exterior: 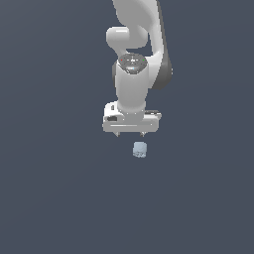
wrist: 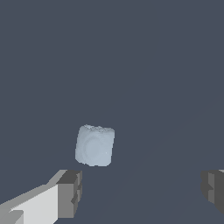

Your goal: Pick up the object and move it to a goal position.

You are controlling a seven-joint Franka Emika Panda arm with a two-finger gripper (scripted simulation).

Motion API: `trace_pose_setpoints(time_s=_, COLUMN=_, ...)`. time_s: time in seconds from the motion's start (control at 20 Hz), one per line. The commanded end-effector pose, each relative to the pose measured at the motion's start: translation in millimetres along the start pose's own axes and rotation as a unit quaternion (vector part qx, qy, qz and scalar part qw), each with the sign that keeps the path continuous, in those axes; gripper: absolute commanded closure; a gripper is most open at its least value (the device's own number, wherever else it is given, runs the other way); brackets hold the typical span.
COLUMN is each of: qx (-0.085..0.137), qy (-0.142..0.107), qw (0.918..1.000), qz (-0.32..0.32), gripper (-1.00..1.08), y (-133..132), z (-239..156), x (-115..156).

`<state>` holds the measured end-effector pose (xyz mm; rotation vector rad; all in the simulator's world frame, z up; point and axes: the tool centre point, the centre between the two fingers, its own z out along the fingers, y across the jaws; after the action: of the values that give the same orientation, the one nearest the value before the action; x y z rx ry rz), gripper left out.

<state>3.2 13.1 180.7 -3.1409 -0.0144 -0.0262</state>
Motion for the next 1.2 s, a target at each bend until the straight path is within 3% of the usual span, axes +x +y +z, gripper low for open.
trace_pose_setpoints(time_s=0.0, qx=0.0, qy=0.0, qw=1.0, qz=0.0, gripper=-0.92, y=0.0, z=0.0, x=0.0)
trace_pose_setpoints(time_s=0.45, qx=0.013, qy=-0.015, qw=0.9997, qz=-0.011, gripper=-0.92, y=-11.4, z=4.8, x=-4.4)
trace_pose_setpoints(time_s=1.15, qx=0.007, qy=-0.012, qw=0.9996, qz=0.026, gripper=-0.92, y=-27.8, z=40.9, x=-6.1)
